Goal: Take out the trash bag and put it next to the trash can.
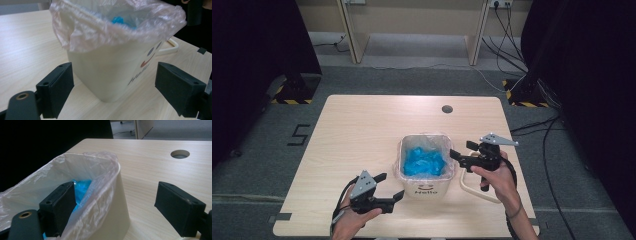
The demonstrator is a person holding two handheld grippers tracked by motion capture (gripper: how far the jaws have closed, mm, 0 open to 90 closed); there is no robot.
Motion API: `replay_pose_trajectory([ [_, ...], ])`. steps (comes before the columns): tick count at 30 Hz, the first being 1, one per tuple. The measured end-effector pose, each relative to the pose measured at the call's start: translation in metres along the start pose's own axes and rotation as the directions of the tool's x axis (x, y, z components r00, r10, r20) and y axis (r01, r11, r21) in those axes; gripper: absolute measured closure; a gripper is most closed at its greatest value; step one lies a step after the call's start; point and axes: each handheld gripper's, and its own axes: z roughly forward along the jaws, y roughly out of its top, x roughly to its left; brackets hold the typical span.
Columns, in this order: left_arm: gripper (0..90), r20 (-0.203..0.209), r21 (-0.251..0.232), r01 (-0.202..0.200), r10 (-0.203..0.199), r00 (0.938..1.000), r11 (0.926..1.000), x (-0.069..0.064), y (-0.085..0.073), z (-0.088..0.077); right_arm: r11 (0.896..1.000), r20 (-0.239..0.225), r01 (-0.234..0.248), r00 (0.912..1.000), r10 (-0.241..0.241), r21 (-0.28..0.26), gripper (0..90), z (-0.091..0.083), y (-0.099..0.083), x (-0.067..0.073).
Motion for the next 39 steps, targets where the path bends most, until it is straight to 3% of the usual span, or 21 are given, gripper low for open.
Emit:
replay_pose_trajectory([
  [8, 14.5, -0.024, 0.004, -0.05, 0.05, 0.9985, 0.9988, -0.009, 0.017, 0.01, 0.998, 0.009, 0.034, 0.9994, -0.035, 0.054, 17.7, 0.023, 0.01, 0.003],
  [12, 14.5, -0.036, 0.008, -0.054, 0.054, 0.9979, 0.9985, -0.011, 0.019, 0.013, 0.994, -0.001, 0.063, 0.998, -0.063, 0.086, 20.6, 0.032, 0.013, 0.005],
  [17, 14.5, -0.048, 0.017, -0.055, 0.056, 0.9973, 0.9983, -0.011, 0.02, 0.016, 0.987, -0.006, 0.12, 0.9928, -0.12, 0.111, 39.8, 0.041, 0.016, 0.005],
  [21, 15.1, -0.053, 0.022, -0.063, 0.064, 0.9965, 0.9978, -0.012, 0.02, 0.018, 0.983, -0.005, 0.132, 0.9912, -0.132, 0.129, 55.4, 0.045, 0.016, 0.004],
  [25, 24.6, -0.069, 0.012, -0.073, 0.074, 0.9949, 0.9972, -0.014, 0.021, 0.017, 0.98, 0.01, 0.155, 0.9874, -0.158, 0.123, 64.2, 0.044, 0.016, 0.006],
  [31, 36.2, -0.066, 0.001, -0.082, 0.082, 0.9945, 0.9966, -0.017, 0.023, 0.013, 0.979, 0.051, 0.17, 0.983, -0.177, 0.11, 66.4, 0.041, 0.018, 0.008],
  [34, 41.0, -0.071, -0.01, -0.085, 0.084, 0.9939, 0.9963, -0.018, 0.024, 0.009, 0.971, 0.085, 0.212, 0.9714, -0.222, 0.109, 66.3, 0.042, 0.018, 0.009],
  [38, 46.7, -0.074, -0.024, -0.09, 0.088, 0.9934, 0.9957, -0.019, 0.027, 0.006, 0.965, 0.103, 0.24, 0.9624, -0.251, 0.109, 66.1, 0.04, 0.021, 0.013],
  [39, 48.0, -0.077, -0.028, -0.09, 0.087, 0.9932, 0.9956, -0.019, 0.028, 0.005, 0.965, 0.098, 0.238, 0.9637, -0.248, 0.107, 65.9, 0.04, 0.022, 0.013],
])
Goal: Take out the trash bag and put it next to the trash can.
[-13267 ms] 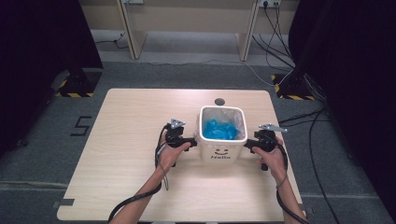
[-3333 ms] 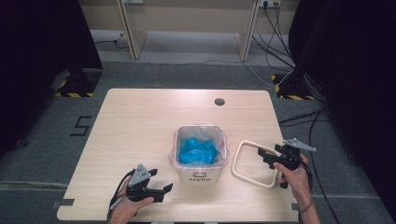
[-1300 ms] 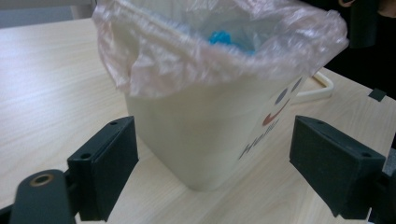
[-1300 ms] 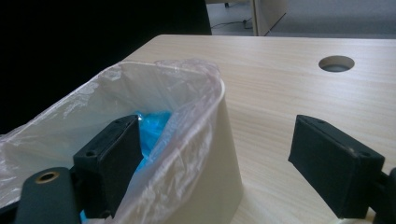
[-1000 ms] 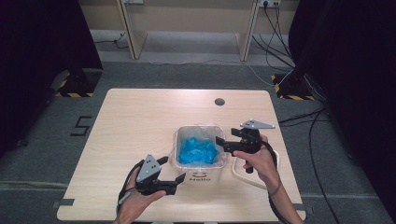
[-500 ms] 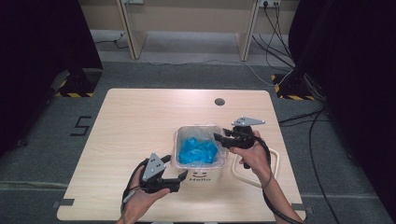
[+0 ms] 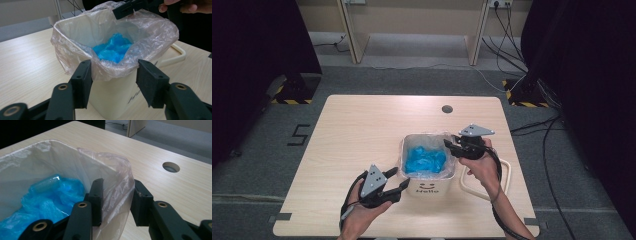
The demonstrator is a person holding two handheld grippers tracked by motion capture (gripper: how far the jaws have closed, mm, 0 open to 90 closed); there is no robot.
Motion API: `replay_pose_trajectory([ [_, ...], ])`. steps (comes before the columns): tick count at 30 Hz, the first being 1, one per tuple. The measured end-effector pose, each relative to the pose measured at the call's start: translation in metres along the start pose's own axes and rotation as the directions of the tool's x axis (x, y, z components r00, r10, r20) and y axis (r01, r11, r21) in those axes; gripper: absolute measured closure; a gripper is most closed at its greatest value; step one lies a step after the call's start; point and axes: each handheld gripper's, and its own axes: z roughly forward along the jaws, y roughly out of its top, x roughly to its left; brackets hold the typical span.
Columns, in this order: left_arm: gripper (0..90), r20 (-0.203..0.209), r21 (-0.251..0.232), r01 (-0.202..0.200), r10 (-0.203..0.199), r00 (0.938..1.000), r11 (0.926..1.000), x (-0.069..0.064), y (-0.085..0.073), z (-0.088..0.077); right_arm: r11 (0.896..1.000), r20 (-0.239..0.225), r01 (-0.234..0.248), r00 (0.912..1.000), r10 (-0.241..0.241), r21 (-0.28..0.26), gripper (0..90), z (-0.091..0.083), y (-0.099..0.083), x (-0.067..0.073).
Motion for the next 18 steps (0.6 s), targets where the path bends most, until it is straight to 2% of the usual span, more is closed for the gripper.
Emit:
replay_pose_trajectory([
  [5, 59.5, 0.005, -0.019, -0.016, 0.016, 0.9999, 0.9997, -0.0023, 0.0038, -0.0031, 0.999, 0.022, 0.043, 0.9988, -0.043, -0.011, 73.7, -0.0037, 0.0041, 0.0004],
  [7, 64.4, 0.006, -0.023, -0.023, 0.023, 0.9997, 0.9995, -0.0035, 0.0045, -0.0039, 0.999, 0.023, 0.046, 0.9987, -0.046, -0.015, 76.4, -0.0045, 0.0053, -0.0007],
  [11, 73.3, 0.01, -0.043, -0.019, 0.02, 0.9998, 0.9989, -0.0027, 0.005, -0.0059, 0.999, 0.021, 0.027, 0.9994, -0.026, -0.029, 79.3, -0.0053, 0.0071, -0.0033],
  [14, 83.4, 0.007, -0.064, -0.022, 0.022, 0.9997, 0.9977, -0.0018, 0.0064, -0.0071, 0.999, 0.005, 0.0, 1.0, 0.001, -0.034, 80.8, -0.005, 0.0081, -0.0056],
  [18, 87.4, 0.018, -0.076, -0.024, 0.025, 0.9995, 0.9968, -0.0016, 0.0107, -0.0094, 0.998, -0.016, -0.03, 0.9995, 0.029, -0.057, 82.8, -0.0056, 0.0105, -0.0076],
])
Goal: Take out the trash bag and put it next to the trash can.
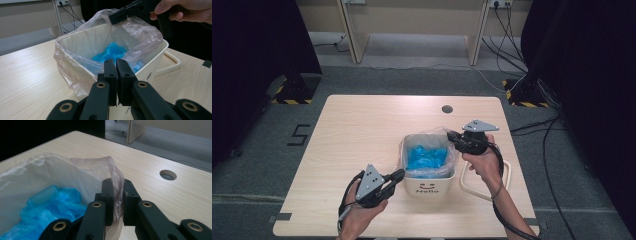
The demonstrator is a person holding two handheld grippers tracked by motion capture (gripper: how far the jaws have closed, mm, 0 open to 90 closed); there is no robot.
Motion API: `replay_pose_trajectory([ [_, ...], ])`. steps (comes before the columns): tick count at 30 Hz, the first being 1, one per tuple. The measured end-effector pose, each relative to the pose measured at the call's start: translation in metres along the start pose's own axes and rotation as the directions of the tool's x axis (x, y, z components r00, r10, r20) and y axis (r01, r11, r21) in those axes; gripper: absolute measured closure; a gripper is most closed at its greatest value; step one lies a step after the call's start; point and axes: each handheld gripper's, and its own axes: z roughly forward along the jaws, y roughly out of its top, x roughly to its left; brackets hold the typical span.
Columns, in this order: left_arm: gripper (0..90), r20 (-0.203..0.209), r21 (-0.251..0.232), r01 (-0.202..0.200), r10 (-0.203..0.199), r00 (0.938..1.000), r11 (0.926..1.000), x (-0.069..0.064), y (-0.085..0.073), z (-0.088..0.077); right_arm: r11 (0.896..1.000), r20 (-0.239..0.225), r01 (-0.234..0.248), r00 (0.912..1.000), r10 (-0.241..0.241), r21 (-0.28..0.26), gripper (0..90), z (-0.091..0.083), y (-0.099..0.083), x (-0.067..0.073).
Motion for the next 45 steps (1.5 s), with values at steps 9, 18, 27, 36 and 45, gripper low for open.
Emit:
replay_pose_trajectory([
  [9, 88.3, 0.013, -0.043, 0.016, -0.015, 0.9998, 0.999, 0.006, 0.016, -0.006, 0.999, -0.033, -0.01, 0.9994, 0.009, -0.038, 84.0, -0.006, 0.017, 0.005],
  [18, 87.9, 0.026, -0.089, 0.014, -0.011, 0.9996, 0.9959, 0.016, 0.045, -0.021, 0.995, -0.079, -0.046, 0.9961, 0.038, -0.088, 84.3, -0.012, 0.048, 0.006],
  [27, 87.9, 0.042, -0.084, 0.023, -0.019, 0.9989, 0.9962, 0.03, 0.076, -0.035, 0.993, -0.111, -0.031, 0.9936, 0.018, -0.117, 84.3, -0.014, 0.086, 0.02],
  [36, 87.8, 0.037, -0.086, 0.031, -0.028, 0.9989, 0.9958, 0.042, 0.091, -0.047, 0.989, -0.135, -0.036, 0.9907, 0.016, -0.147, 84.3, -0.016, 0.116, 0.027],
  [45, 87.7, 0.009, -0.108, 0.038, -0.037, 0.9993, 0.9934, 0.057, 0.1, -0.065, 0.987, -0.155, -0.025, 0.9879, 0.0, -0.161, 84.3, -0.009, 0.138, 0.041],
])
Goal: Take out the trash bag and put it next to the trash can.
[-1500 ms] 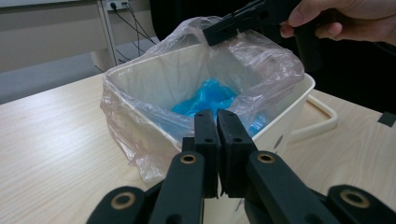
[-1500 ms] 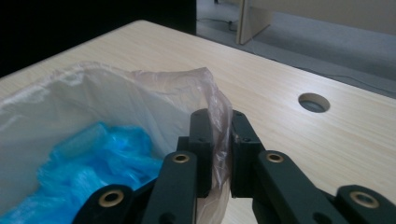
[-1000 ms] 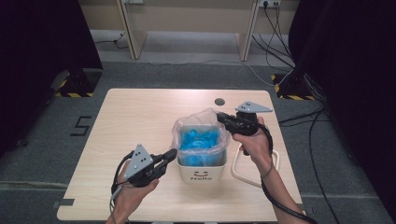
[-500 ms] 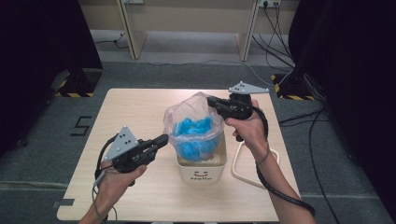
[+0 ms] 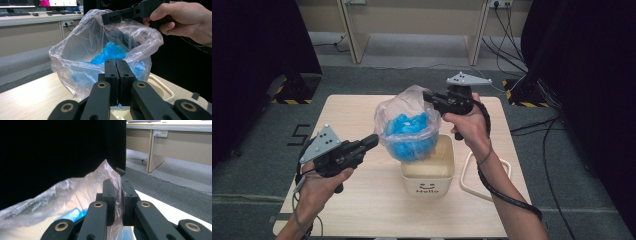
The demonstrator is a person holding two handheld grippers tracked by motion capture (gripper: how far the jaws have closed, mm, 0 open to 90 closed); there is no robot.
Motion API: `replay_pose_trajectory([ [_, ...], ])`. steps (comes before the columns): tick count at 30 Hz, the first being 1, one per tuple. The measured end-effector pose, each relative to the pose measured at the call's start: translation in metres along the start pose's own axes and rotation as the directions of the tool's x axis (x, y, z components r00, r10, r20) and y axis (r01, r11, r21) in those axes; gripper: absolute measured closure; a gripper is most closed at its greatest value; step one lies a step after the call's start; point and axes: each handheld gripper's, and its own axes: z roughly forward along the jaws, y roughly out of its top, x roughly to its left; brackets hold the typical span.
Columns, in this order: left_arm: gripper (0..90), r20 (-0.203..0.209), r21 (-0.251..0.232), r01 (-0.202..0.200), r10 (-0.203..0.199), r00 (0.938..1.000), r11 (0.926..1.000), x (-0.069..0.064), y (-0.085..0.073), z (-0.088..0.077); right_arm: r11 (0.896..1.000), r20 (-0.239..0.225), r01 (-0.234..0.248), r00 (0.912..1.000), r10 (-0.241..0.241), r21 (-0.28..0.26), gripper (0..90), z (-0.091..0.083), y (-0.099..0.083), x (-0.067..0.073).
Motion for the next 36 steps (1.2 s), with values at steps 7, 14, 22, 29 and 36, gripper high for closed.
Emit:
replay_pose_trajectory([
  [7, 87.6, -0.033, -0.007, -0.005, 0.004, 0.9994, 1.0, 0.01, 0.003, -0.017, 1.0, -0.014, 0.009, 0.9999, -0.009, -0.002, 84.1, 0.014, 0.013, 0.011],
  [14, 87.5, -0.065, -0.009, 0.019, -0.019, 0.9977, 0.9998, 0.023, -0.005, -0.029, 1.0, -0.043, 0.005, 0.9991, -0.004, 0.018, 84.0, 0.037, 0.015, 0.022],
  [22, 87.0, -0.1, -0.006, 0.047, -0.048, 0.9938, 0.9989, 0.038, -0.018, -0.044, 0.999, -0.079, 0.002, 0.9969, 0.002, 0.044, 82.8, 0.066, 0.018, 0.038],
  [29, 87.0, -0.12, 0.003, 0.077, -0.076, 0.9899, 0.997, 0.048, -0.033, -0.053, 0.997, -0.092, 0.008, 0.9958, 0.0, 0.077, 82.7, 0.086, 0.009, 0.047],
  [36, 86.8, -0.126, 0.035, 0.113, -0.108, 0.9862, 0.993, 0.051, -0.059, -0.052, 0.991, -0.098, 0.003, 0.9951, 0.01, 0.132, 82.2, 0.109, -0.011, 0.051],
])
